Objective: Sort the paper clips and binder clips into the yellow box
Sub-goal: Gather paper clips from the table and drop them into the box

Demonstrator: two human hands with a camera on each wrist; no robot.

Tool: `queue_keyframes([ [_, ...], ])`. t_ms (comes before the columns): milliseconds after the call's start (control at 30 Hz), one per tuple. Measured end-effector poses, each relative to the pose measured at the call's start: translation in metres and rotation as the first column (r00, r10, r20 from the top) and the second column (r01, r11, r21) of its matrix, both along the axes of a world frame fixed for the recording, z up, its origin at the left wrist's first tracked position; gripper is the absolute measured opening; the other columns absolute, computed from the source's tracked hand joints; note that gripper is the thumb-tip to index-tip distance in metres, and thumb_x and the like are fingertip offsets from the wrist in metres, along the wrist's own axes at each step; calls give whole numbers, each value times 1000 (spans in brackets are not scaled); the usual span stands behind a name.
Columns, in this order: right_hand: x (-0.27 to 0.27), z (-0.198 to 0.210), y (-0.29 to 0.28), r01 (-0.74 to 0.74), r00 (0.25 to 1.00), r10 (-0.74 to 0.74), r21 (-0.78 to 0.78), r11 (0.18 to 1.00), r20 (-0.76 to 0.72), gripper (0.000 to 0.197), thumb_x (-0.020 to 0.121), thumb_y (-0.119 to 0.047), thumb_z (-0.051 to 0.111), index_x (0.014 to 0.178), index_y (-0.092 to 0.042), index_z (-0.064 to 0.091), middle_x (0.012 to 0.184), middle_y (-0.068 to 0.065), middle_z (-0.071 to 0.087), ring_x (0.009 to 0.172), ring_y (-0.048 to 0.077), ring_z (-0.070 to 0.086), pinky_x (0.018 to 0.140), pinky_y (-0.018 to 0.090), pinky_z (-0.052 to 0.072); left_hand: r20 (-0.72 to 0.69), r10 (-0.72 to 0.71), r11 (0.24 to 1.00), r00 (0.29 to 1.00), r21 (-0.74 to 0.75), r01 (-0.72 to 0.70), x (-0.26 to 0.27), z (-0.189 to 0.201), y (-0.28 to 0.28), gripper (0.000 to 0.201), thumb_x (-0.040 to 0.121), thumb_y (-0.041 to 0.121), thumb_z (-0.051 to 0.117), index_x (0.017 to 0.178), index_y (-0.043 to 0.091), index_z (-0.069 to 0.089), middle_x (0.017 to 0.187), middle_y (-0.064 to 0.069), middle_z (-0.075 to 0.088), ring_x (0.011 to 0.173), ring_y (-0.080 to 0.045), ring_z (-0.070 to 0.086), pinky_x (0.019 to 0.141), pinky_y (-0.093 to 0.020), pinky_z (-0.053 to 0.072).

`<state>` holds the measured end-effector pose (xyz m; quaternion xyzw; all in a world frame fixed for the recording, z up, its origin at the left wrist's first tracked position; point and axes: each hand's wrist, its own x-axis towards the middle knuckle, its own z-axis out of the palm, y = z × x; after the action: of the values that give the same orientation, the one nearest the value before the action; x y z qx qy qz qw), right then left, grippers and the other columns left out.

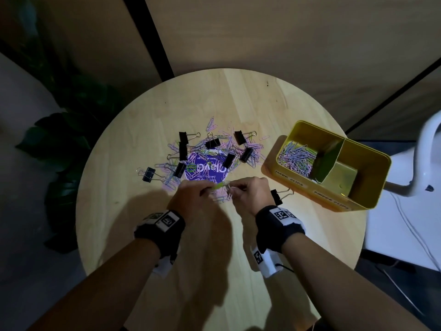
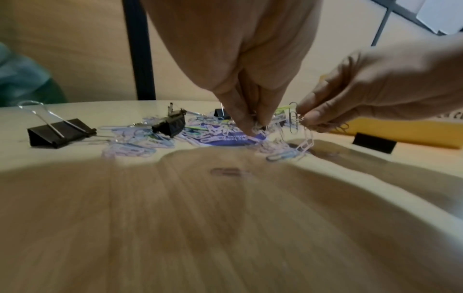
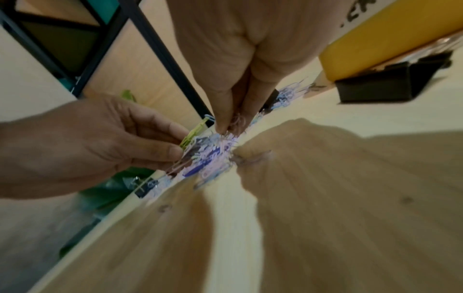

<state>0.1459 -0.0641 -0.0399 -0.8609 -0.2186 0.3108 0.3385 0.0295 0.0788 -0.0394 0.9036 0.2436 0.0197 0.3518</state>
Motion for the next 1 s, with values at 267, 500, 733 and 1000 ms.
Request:
queue_keyframes([
  [267,16,29,-16,244,969,-226,262,934,-98,20,78,-12,77,98,-10,76,81,3,72,63,4,62,72,17,54,79,60,996,995,-72,-54,11,28,19,20,81,1,67,101,1,70,105,-13,71,88,-9,66,81,1,42],
  [500,40,63,-33,437,899,-385,425,793,-208,22,77,-7,77,99,-5,74,85,5,72,67,0,64,71,14,53,112,116,961,987,-263,-83,39,69,14,14,80,3,70,91,11,74,90,-4,74,76,2,67,76,-9,50],
  [733,78,113,-65,519,836,-515,573,635,-187,25,76,-9,77,101,-12,71,88,4,73,81,11,69,79,25,58,227,99,923,969,-386,-4,114,118,-37,15,76,5,73,89,12,75,81,-3,74,73,-7,66,76,-20,54],
  [1000,118,101,-82,493,823,-560,374,786,92,21,78,-17,77,99,-13,75,88,-2,72,82,9,68,86,26,56,105,-26,978,994,-206,47,184,101,-101,13,77,9,73,88,14,74,70,4,64,58,-1,56,60,-16,47],
])
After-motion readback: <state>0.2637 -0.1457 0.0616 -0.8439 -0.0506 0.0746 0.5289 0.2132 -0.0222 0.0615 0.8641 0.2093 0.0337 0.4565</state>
